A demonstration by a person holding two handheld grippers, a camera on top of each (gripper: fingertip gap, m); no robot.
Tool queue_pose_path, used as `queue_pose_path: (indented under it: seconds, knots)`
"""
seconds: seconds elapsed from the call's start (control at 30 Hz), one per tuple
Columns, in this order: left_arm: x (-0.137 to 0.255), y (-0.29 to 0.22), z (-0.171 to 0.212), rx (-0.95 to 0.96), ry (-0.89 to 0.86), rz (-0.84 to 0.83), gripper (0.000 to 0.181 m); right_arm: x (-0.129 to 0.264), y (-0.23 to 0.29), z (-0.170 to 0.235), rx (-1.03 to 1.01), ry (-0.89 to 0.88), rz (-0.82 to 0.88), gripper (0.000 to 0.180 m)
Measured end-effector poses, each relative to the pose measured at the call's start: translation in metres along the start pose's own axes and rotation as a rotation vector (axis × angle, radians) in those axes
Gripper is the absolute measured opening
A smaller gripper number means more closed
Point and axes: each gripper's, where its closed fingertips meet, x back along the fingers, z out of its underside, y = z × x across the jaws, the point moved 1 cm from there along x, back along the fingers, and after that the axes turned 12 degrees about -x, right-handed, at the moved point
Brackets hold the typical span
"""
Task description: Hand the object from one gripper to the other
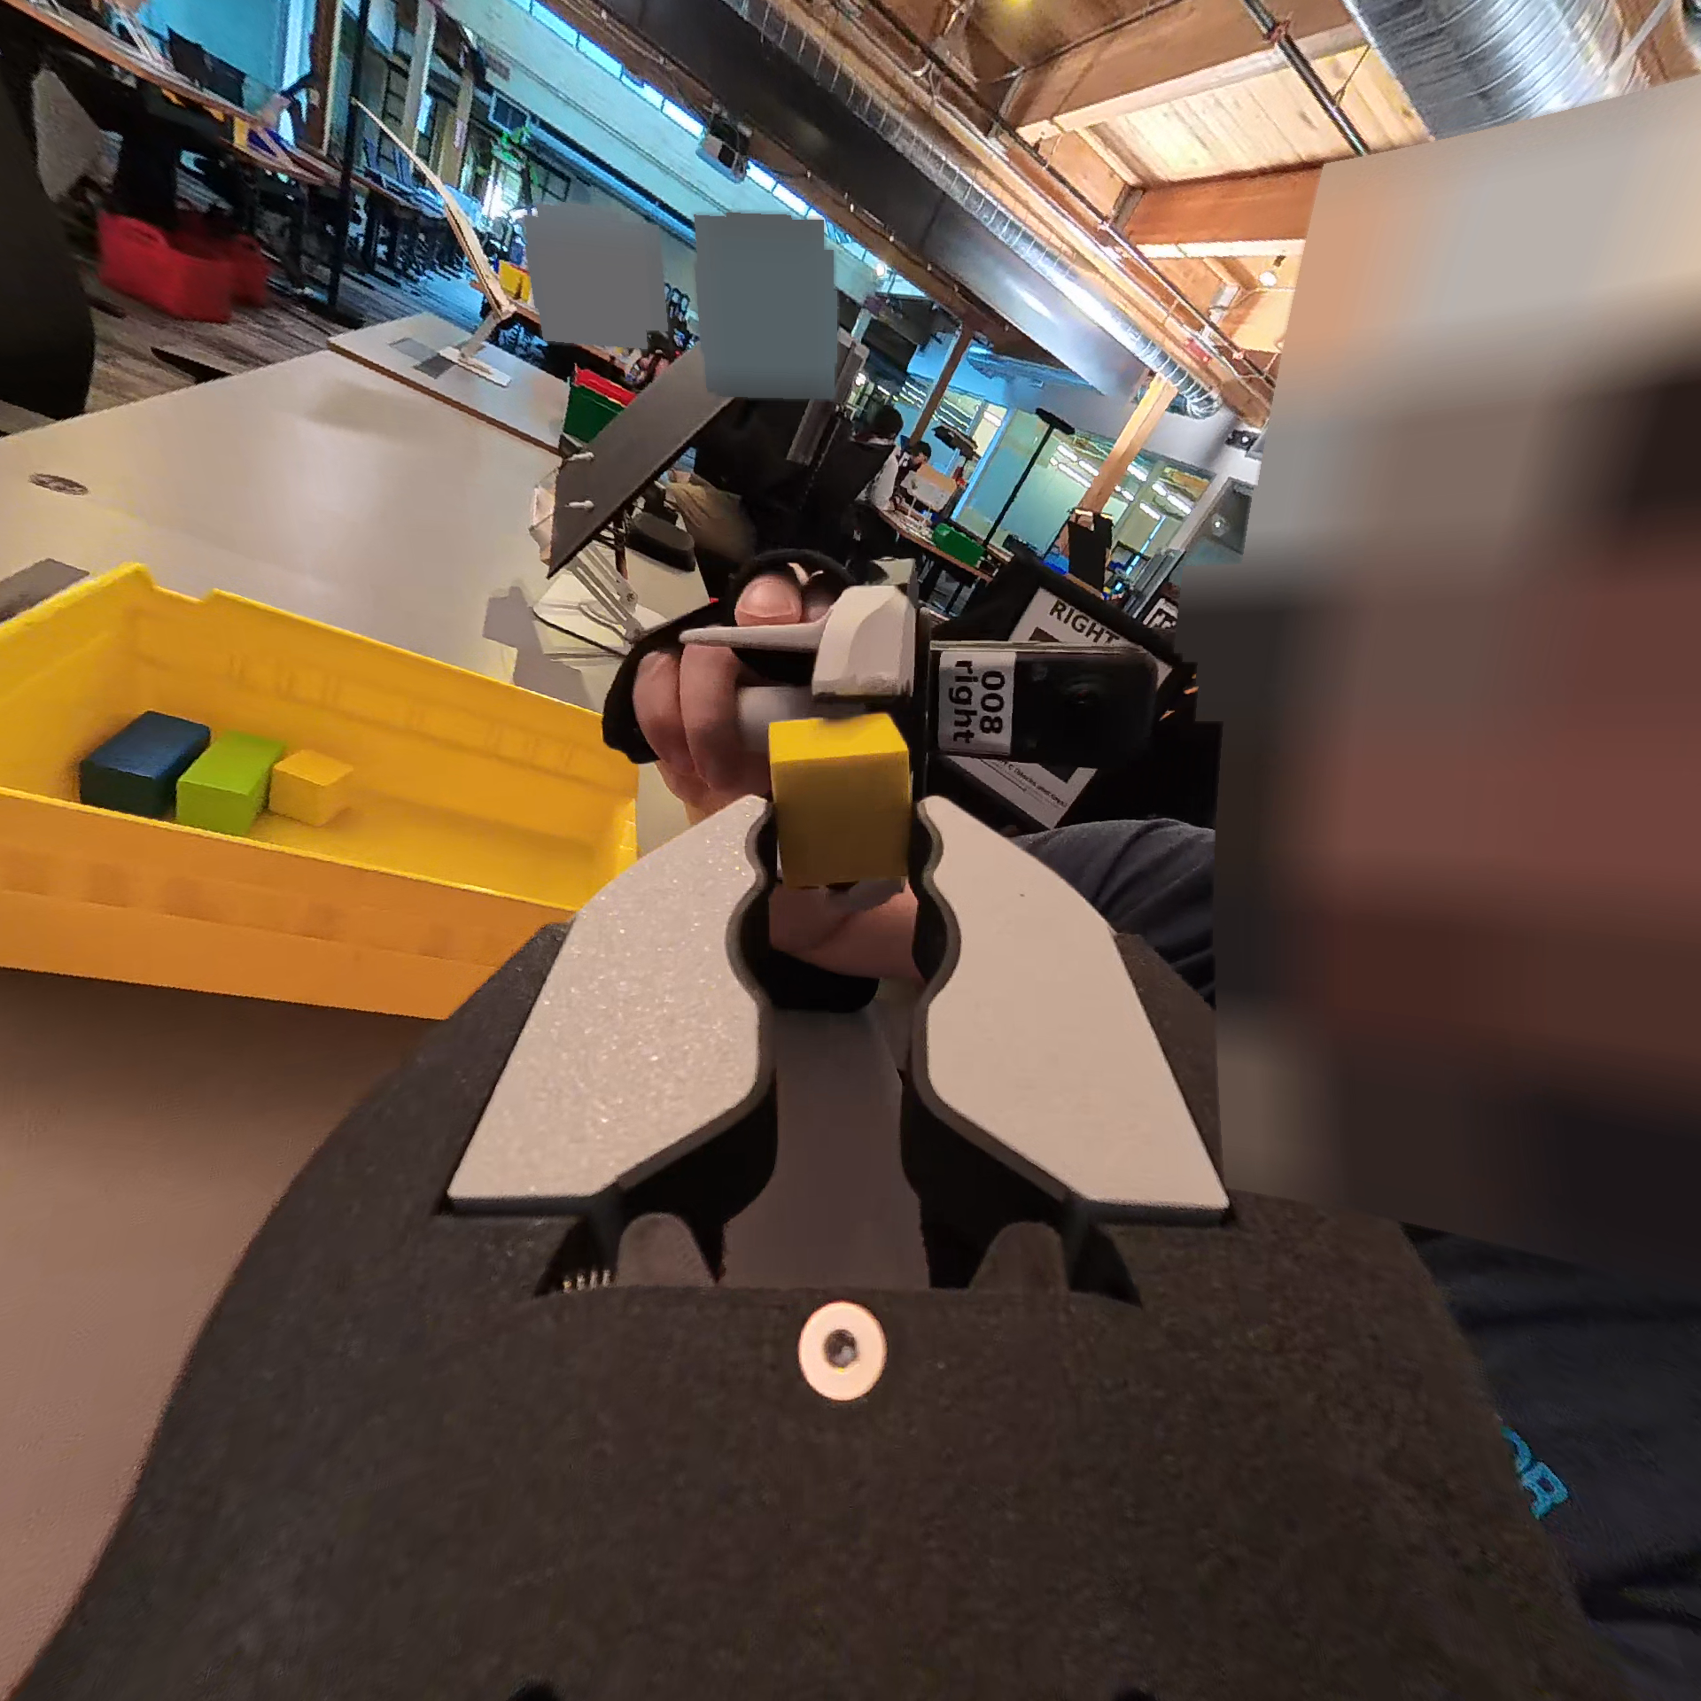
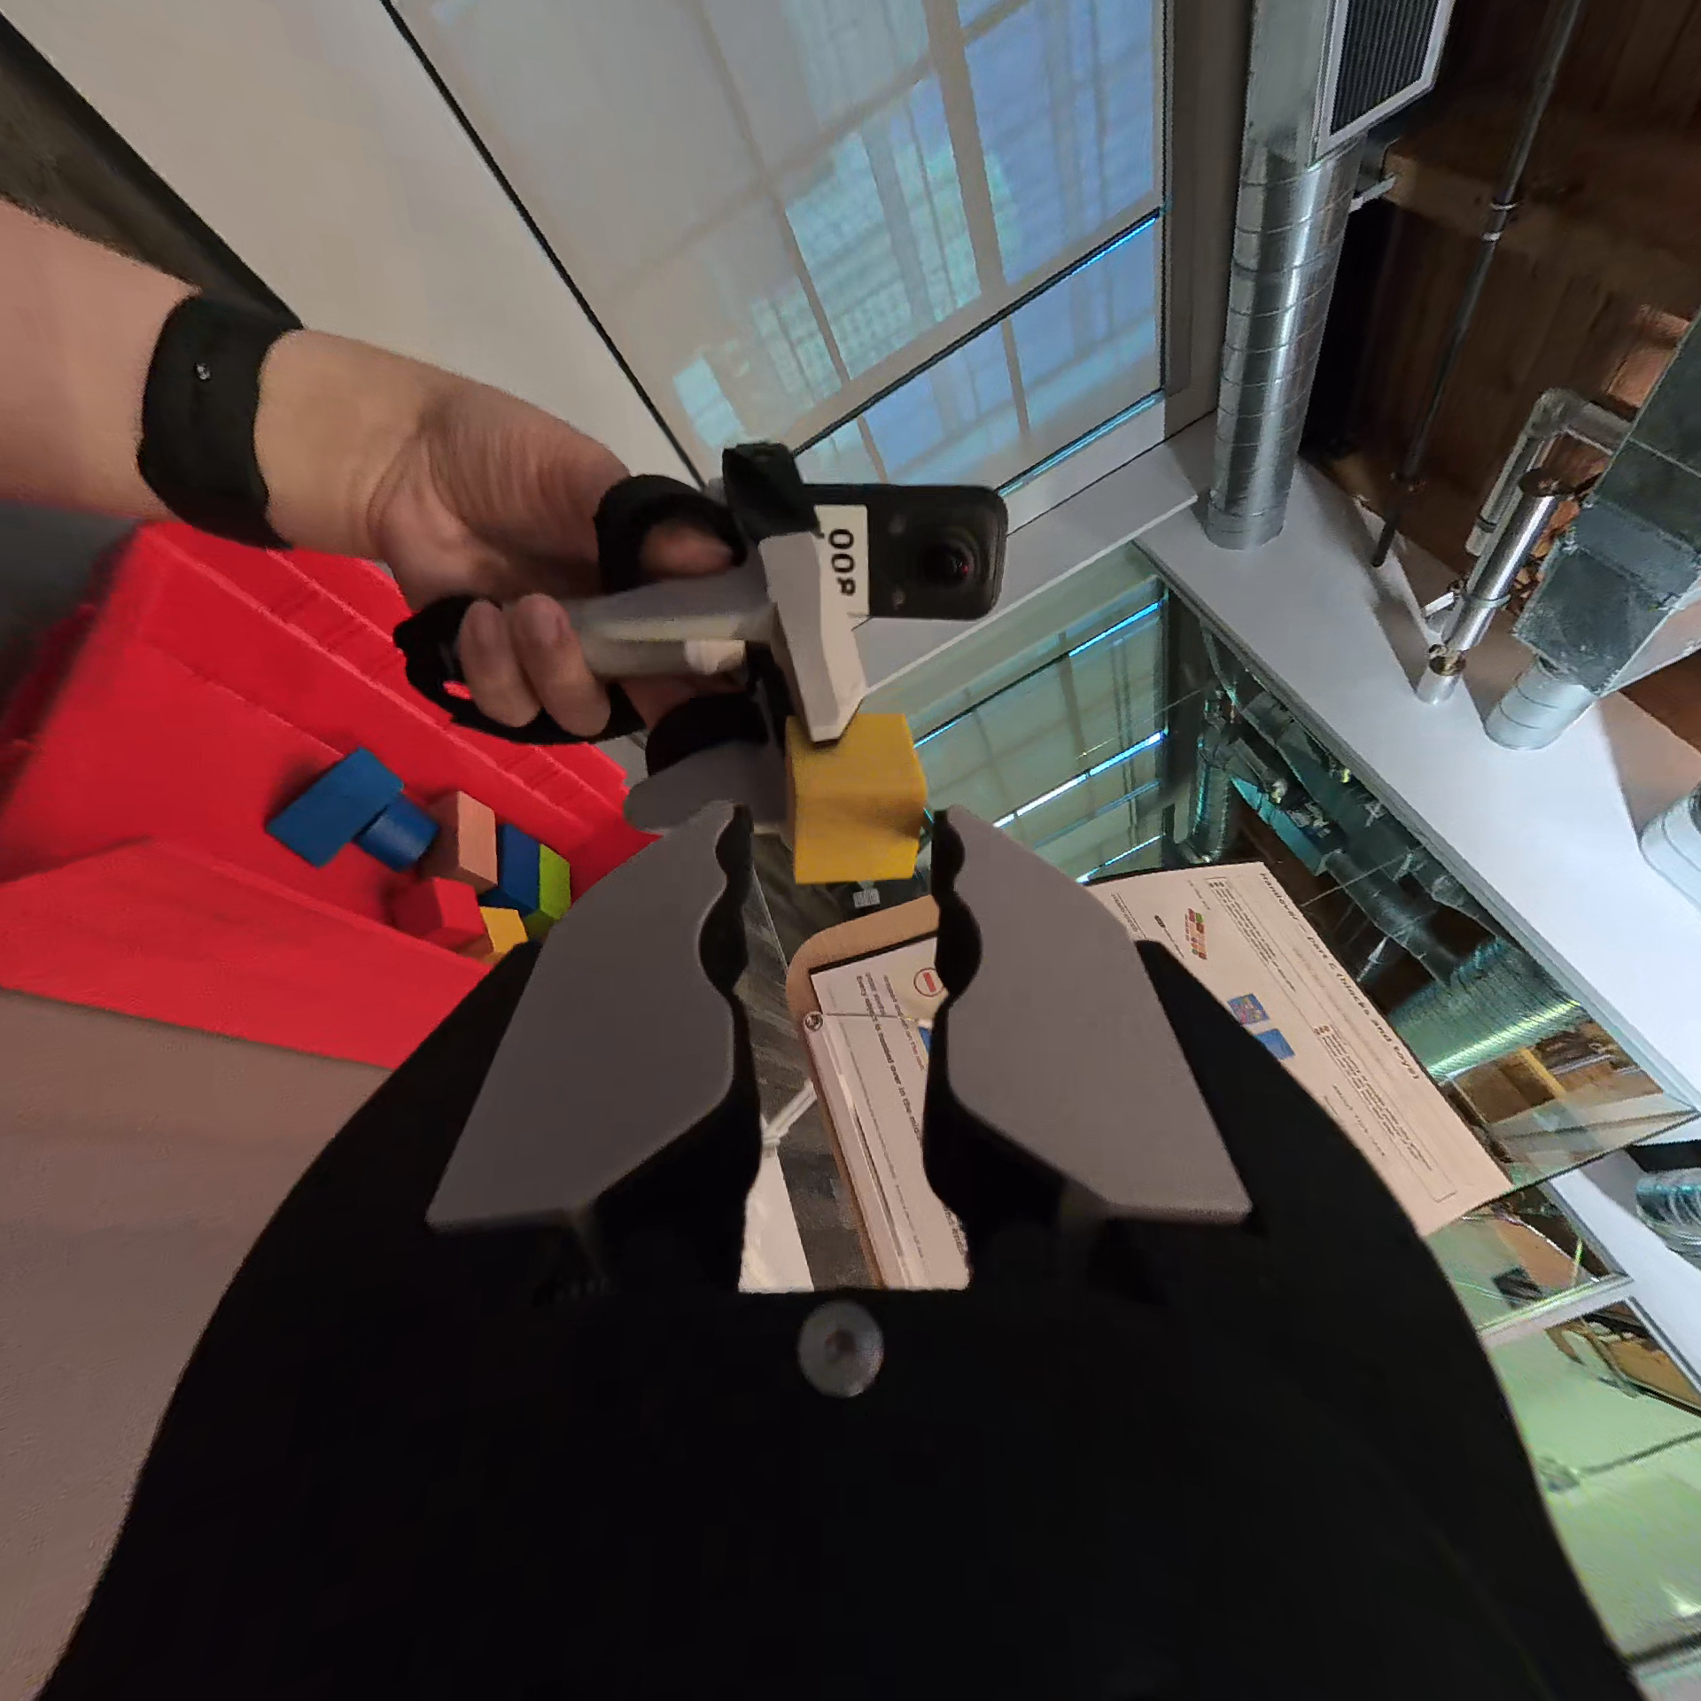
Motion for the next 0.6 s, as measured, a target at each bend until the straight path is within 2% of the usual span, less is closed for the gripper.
queue_pose_path:
  seconds: [0.2,0.33,0.4,0.5,0.6]
  knots:
    - [-0.004,-0.005,0.002,-0.012,0.009,0.035,0.026,0.001,0.000,-0.002,-0.011,-0.006,-0.003,0.028]
    - [-0.003,-0.005,0.003,0.015,0.010,0.045,0.027,0.002,0.000,-0.001,-0.030,0.011,-0.028,0.027]
    - [0.002,0.002,0.003,0.040,0.013,0.006,0.037,0.007,-0.009,0.005,-0.024,0.068,-0.037,0.027]
    - [0.015,0.012,0.006,0.030,0.047,-0.091,0.036,0.034,-0.039,0.045,-0.060,0.322,-0.082,0.027]
    - [0.028,0.015,0.007,-0.006,0.093,-0.173,0.035,0.092,-0.061,0.134,-0.225,0.745,-0.149,0.028]
